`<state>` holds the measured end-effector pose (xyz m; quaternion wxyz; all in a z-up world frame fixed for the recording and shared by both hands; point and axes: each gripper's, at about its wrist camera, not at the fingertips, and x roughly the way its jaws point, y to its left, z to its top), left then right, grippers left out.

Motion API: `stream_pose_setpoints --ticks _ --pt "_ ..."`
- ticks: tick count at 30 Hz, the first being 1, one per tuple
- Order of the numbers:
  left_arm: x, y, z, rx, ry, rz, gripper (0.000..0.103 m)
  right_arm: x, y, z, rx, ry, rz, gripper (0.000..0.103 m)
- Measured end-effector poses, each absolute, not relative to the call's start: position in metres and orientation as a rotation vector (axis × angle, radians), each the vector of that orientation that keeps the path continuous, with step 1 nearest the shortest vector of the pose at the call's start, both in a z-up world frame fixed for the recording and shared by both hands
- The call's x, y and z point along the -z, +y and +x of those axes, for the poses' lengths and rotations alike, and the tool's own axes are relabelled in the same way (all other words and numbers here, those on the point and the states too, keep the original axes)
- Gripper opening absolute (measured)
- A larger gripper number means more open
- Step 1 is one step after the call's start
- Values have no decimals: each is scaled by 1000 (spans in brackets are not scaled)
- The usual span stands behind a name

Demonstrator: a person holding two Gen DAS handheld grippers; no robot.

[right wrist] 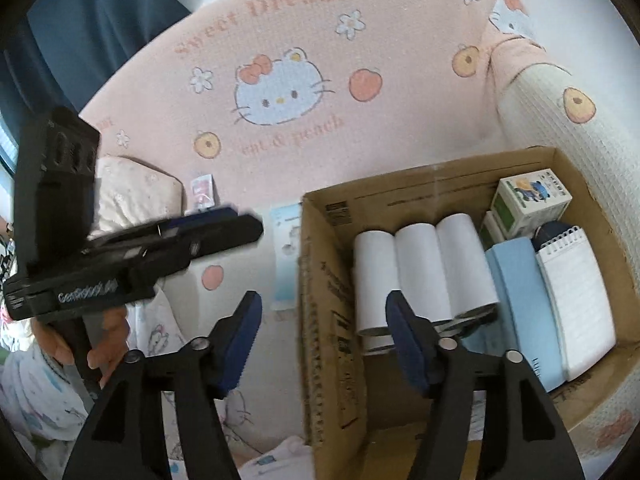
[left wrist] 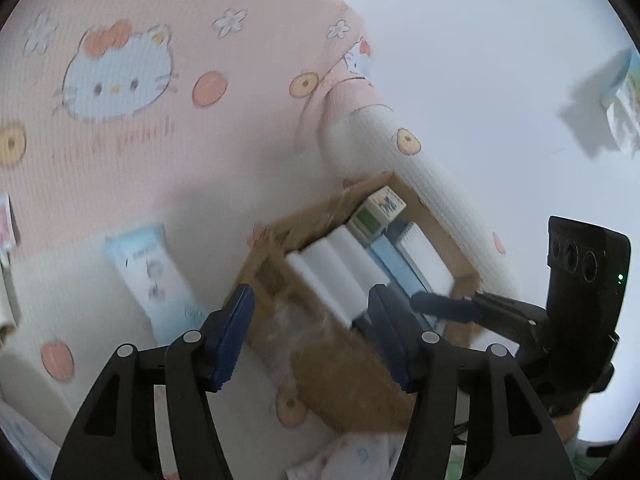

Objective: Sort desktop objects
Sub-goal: 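Move the left tool back toward the remaining paper tubes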

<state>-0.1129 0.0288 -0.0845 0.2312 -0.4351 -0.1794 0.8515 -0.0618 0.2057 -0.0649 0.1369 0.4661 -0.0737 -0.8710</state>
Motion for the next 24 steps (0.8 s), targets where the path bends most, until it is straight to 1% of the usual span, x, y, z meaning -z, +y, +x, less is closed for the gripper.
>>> stream_pose_setpoints --ticks 2,5,8,10,12,14,16,18,24 --pt "90 19 -103 -2380 -475 -1211 63 66 202 -57 2534 -220 1335 63" --pt "93 8 -86 -2466 -380 -1160 63 64 197 -50 2606 -202 1268 65" --pt "94 -1 -68 -2537 -301 -1113 64 61 190 -43 2686 -197 1214 69" --pt "97 -8 -58 -2570 -260 -1093 64 59 185 -37 2707 -234 1167 74" --pt "105 -16 -53 -2590 -266 -1098 63 60 181 -36 2694 -286 1164 77" --pt "121 -25 -52 -2582 -328 -1165 63 61 174 -36 2713 -320 1144 77" --pt "141 -34 -48 -2546 -413 -1248 63 65 164 -38 2720 -321 1135 78" --pt "153 -43 -42 -2540 -445 -1281 63 69 148 -41 2735 -276 1151 78" --pt "159 -66 -28 -2659 -357 -1235 63 87 96 -42 2671 -135 1164 78"
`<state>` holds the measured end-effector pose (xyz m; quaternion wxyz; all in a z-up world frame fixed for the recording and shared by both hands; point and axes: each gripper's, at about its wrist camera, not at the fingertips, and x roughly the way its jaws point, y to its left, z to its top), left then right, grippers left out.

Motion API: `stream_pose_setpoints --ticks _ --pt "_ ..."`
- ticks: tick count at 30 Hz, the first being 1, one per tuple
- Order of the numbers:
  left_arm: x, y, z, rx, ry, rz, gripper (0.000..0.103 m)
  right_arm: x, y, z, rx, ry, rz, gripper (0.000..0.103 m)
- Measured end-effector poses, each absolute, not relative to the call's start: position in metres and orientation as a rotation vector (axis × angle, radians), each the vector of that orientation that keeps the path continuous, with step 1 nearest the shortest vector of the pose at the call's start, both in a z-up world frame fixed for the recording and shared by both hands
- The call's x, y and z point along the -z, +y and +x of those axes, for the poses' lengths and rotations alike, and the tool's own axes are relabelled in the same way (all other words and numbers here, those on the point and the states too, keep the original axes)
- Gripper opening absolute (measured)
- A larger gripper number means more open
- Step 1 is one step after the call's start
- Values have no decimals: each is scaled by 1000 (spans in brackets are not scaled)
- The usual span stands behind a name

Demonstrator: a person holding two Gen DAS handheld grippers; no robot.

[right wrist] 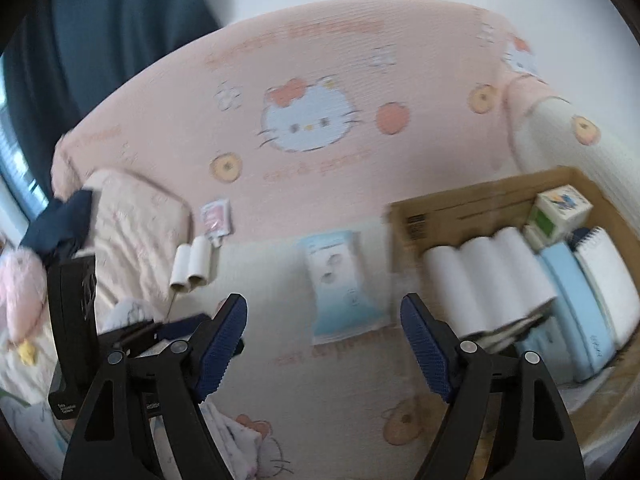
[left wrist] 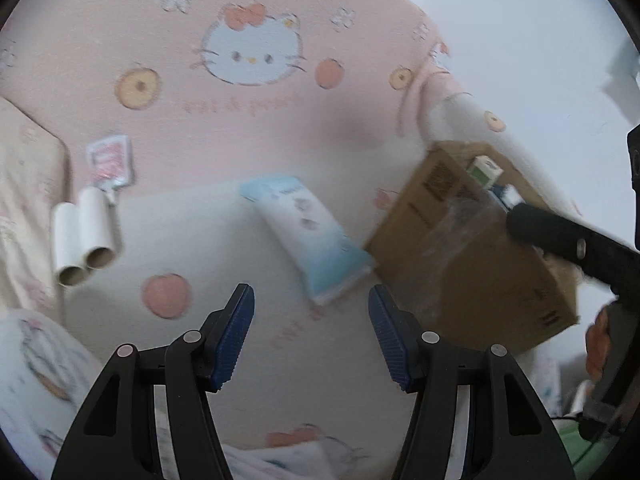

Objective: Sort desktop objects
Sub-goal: 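Move the left tool back toward the remaining paper tubes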

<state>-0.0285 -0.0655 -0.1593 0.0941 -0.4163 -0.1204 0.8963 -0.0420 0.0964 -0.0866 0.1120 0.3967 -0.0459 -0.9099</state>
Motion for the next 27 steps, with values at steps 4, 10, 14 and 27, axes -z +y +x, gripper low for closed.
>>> stream_pose_setpoints --ticks 4,10,14,27 --pt "160 -96 -24 -2738 -369 -1219 63 107 61 -50 2597 -50 1235 78" --pt "170 -164 -31 -2804 -604 -1274 63 130 18 -61 2550 90 1254 78" --pt "181 -213 -42 -2772 -865 -1325 63 143 -6 -75 2533 187 1282 78" --pt "217 -296 -78 -2626 -1261 -1351 60 173 -53 -132 2451 139 1301 78"
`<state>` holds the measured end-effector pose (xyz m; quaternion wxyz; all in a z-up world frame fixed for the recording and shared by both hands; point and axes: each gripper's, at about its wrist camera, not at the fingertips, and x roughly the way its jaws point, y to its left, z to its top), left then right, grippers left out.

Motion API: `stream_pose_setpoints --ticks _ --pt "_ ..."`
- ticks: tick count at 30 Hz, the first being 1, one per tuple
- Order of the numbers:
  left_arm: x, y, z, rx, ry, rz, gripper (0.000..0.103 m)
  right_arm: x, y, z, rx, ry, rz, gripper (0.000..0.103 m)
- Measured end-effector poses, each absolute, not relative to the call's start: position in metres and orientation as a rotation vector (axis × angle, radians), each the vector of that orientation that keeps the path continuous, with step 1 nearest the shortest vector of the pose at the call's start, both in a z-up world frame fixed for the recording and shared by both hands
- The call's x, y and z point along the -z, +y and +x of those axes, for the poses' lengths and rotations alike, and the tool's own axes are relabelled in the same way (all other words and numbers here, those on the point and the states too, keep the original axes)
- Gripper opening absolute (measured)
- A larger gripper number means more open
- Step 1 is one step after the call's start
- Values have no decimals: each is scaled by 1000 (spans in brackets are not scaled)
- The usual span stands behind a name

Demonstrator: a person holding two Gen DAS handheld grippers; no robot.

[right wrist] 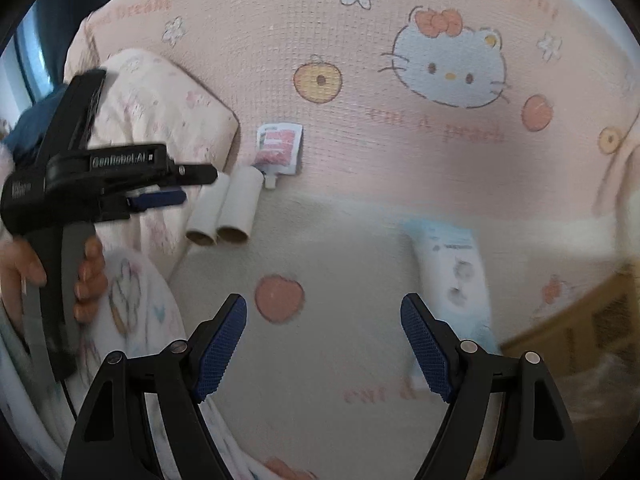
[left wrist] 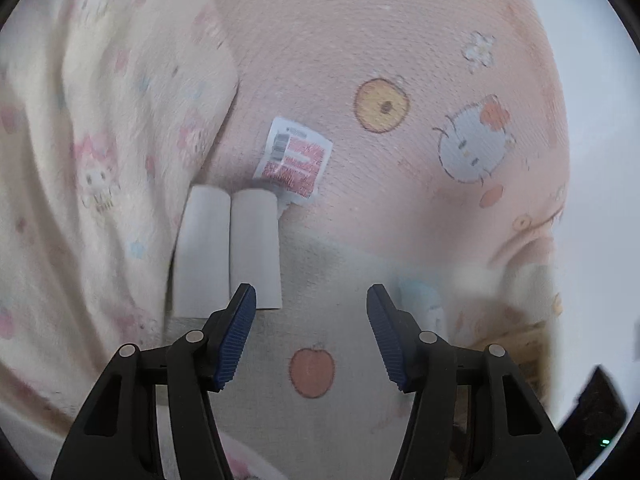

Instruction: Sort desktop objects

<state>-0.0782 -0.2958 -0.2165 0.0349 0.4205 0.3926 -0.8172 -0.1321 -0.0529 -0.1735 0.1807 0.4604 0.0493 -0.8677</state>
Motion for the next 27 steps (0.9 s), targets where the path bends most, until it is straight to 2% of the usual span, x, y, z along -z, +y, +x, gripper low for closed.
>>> stream_pose_setpoints --ticks 4,9,14,18,21,27 --pt "237 -310 -79 2418 1430 1323 57 191 -67 -164 2385 -22 1349 78" --pt "257 -326 -77 2299 1657 1283 56 219 -88 -200 2339 -96 1428 78" --pt "259 -321 -94 2278 1580 1294 51 238 -109 -220 2303 -70 1457 78" --pt "262 -307 -109 2255 1450 1363 38 247 -121 -228 2271 -67 1450 78" --pt "258 -300 -110 2249 1346 1357 37 254 -128 -233 2241 -50 1448 78" --pt "259 -305 -104 2212 1363 1320 37 267 -139 -239 2179 -52 1439 78"
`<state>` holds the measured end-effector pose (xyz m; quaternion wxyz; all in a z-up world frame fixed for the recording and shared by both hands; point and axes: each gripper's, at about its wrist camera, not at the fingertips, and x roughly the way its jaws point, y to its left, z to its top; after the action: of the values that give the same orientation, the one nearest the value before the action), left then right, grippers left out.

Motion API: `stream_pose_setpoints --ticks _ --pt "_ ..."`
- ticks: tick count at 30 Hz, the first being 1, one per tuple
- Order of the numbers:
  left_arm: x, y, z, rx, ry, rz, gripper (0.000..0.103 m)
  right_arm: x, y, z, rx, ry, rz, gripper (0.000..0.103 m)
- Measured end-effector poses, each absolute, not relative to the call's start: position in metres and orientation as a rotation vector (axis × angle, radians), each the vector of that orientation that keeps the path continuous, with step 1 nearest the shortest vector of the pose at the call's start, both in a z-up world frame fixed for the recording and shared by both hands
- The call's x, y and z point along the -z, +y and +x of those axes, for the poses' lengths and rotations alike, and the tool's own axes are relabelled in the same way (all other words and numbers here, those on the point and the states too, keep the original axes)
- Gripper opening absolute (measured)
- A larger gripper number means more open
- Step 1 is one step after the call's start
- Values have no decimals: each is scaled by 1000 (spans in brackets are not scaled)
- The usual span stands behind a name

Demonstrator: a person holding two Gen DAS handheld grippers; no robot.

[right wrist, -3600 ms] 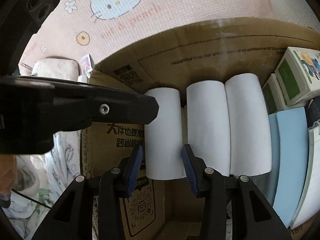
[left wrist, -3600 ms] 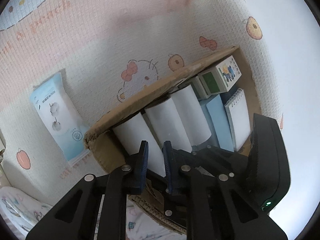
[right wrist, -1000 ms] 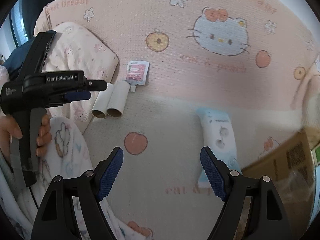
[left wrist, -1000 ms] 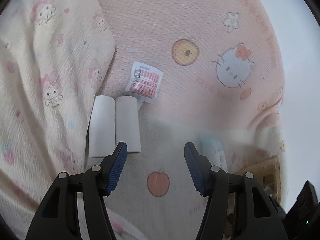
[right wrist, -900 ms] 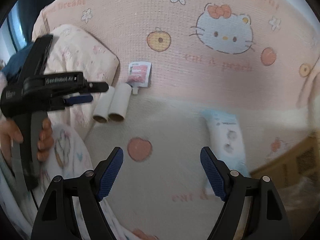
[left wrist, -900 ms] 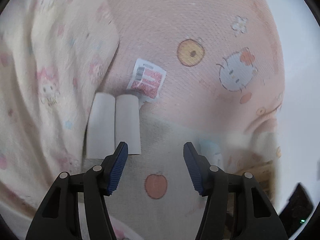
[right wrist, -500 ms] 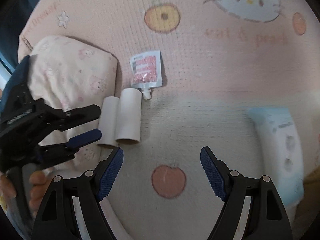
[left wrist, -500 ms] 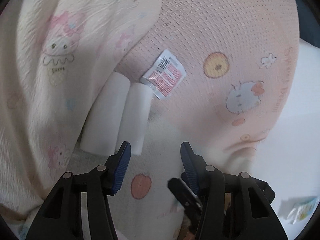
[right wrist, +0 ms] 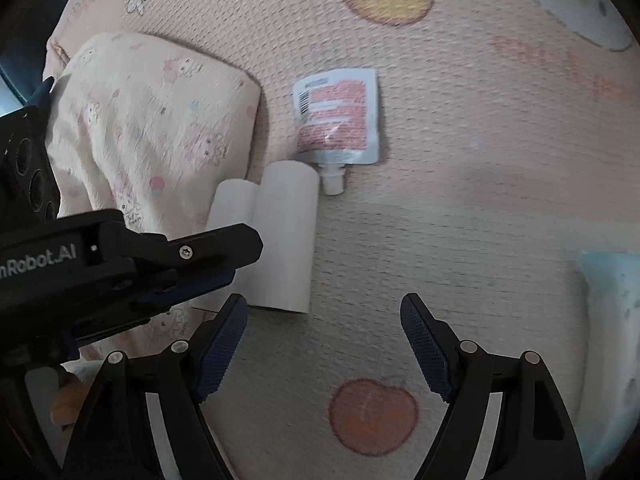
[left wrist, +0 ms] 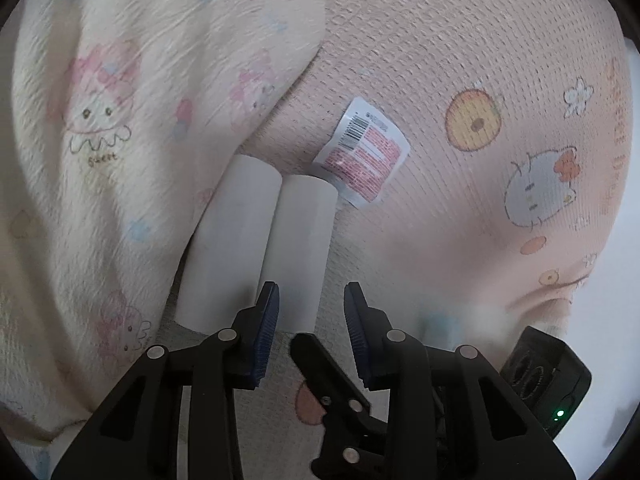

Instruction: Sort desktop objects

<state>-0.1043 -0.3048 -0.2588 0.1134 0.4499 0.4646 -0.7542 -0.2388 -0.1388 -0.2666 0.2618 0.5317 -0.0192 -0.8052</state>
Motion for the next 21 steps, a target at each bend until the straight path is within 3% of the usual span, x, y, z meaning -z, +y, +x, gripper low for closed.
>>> stream_pose_setpoints --ticks 12,17,18,19,21 --pt "267 -307 -112 2133 1362 1340 37 281 -153 -251 2108 -105 1432 67" --pt "269 -310 -109 2137 1378 1348 37 285 -147 -256 2027 -204 1434 52" --pt "270 -311 -109 2134 1383 1358 37 285 -146 -256 2007 -223 1422 42" --pt "272 -311 -108 2135 1383 1370 37 284 -146 -255 2005 -215 1413 39" --pt "273 -309 -109 2144 1377 1401 37 281 -149 -252 2022 -154 1397 39"
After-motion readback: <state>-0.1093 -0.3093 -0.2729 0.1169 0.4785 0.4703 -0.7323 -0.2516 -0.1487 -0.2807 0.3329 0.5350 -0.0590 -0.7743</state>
